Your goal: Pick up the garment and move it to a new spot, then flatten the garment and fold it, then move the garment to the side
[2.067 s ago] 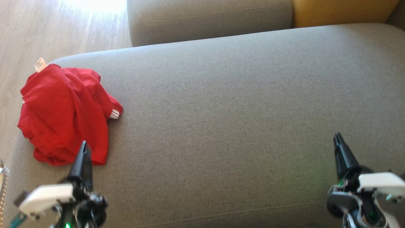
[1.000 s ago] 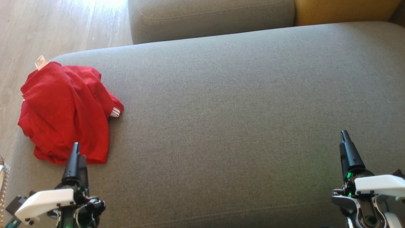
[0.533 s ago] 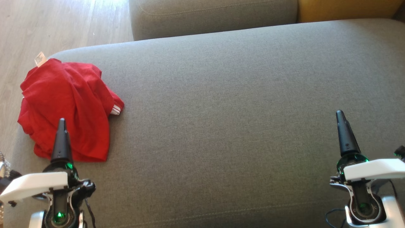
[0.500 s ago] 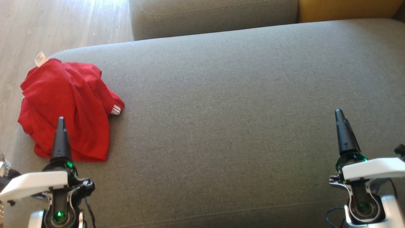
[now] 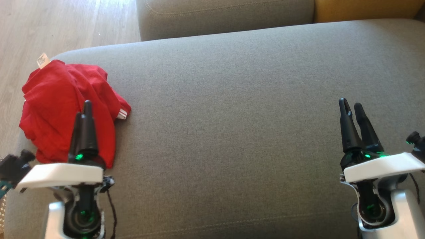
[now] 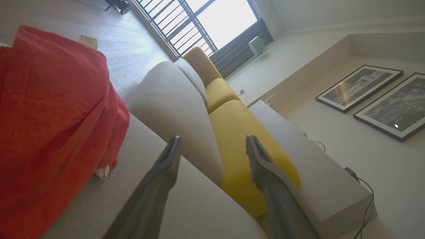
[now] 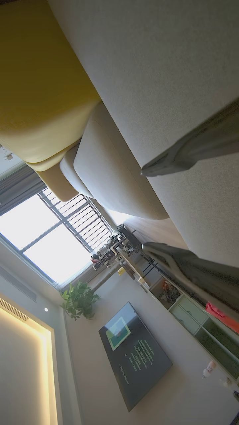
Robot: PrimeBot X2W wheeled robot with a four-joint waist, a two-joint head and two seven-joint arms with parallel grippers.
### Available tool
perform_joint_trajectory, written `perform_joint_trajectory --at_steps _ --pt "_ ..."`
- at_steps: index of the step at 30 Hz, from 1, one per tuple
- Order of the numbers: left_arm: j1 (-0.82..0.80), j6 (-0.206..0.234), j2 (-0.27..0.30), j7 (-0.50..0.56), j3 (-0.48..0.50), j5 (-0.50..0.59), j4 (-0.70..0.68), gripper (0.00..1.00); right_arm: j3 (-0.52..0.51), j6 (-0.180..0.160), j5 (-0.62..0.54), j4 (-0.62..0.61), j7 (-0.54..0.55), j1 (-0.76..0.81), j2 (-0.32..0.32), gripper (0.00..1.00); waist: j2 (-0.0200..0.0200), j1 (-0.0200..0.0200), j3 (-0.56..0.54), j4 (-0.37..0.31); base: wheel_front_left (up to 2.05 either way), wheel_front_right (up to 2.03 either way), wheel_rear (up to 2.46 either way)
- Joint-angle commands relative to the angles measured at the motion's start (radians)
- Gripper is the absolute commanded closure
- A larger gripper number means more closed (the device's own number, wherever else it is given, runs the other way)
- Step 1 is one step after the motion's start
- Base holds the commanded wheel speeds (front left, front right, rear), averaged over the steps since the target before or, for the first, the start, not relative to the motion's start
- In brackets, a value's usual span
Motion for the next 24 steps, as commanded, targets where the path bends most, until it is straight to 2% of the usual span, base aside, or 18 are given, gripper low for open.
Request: perform_joint_trajectory --at_steps 1,9,14,20,24 --pt "-0.055 0.004 0.013 -0.016 -0.002 0.058 -0.053 0.00 0.019 0.000 -0.045 -0.052 -0.015 -0.054 -0.018 0.00 0.0000 0.0000 0.000 0.000 0.00 0.00 0.00" --pt "-0.056 0.039 0.026 -0.039 -0.101 0.293 -0.055 0.00 0.041 0.000 -0.180 -0.056 -0.039 -0.045 -0.014 0.00 0.0000 0.0000 -0.001 0.000 0.00 0.00 0.00" --pt "-0.062 0.101 0.072 -0.054 -0.197 0.415 -0.026 0.00 0.069 0.000 -0.266 -0.071 -0.054 -0.051 -0.013 0.00 0.0000 0.0000 -0.001 -0.001 0.00 0.00 0.00" --pt "-0.067 0.195 0.095 -0.071 -0.275 0.457 0.007 0.00 0.090 0.000 -0.360 -0.049 -0.072 -0.035 -0.010 0.00 0.0000 0.0000 -0.006 -0.004 0.00 0.00 0.00" --pt "-0.071 0.215 0.109 -0.080 -0.304 0.482 0.020 0.00 0.091 0.000 -0.406 -0.041 -0.080 -0.032 -0.006 0.00 0.0000 0.0000 -0.007 -0.005 0.00 0.00 0.00"
